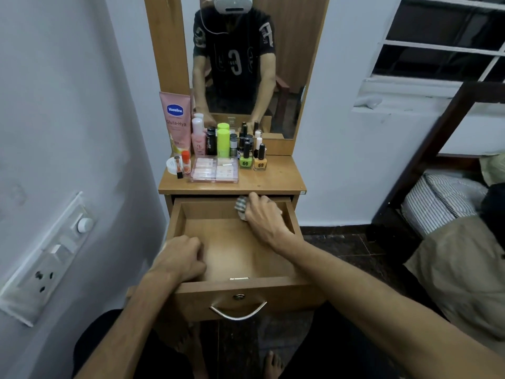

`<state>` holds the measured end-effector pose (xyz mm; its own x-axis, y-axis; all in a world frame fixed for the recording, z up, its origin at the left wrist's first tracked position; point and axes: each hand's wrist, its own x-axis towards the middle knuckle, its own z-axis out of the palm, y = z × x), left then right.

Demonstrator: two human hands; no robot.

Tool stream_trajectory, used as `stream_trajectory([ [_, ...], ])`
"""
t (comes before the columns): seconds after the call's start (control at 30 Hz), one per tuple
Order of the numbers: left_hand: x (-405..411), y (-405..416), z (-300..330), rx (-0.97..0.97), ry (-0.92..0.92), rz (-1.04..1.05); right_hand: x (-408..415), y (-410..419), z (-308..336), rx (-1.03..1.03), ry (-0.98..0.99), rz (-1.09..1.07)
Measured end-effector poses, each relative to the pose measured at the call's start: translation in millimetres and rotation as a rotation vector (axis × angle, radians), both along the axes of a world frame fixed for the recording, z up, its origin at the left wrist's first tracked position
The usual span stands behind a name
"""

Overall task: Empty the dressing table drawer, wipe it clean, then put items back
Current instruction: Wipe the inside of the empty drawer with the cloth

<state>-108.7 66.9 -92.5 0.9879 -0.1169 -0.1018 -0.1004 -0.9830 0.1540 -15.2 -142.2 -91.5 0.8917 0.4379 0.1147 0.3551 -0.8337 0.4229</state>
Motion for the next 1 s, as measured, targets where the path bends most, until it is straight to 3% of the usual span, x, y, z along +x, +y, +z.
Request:
stream_trajectory([
  [0.1, -1, 0, 2, -0.005, 0.006, -0.008, -4, -38, 9, 0.07, 0.042, -0.141],
  [0.33, -5, 0, 4, -0.029, 0.003, 0.008, 2, -50, 34, 0.245, -0.012, -0.23],
  [0.5, -4, -1, 2, -0.039, 0.015, -0.006, -5, -87, 31, 0.343, -0.084, -0.073],
  [0.63, -4, -2, 3, -0.023, -0.017, 0.008, -21, -108, 42, 0.552, 0.223, -0.102],
  [0.87, -7, -2, 7, -0.041, -0.002, 0.022, -88, -137, 67, 0.632, 0.675, -0.121],
  [1.0, -8, -1, 7, -0.065, -0.01, 0.046, -102, -147, 78, 0.621, 0.725, -0.166],
])
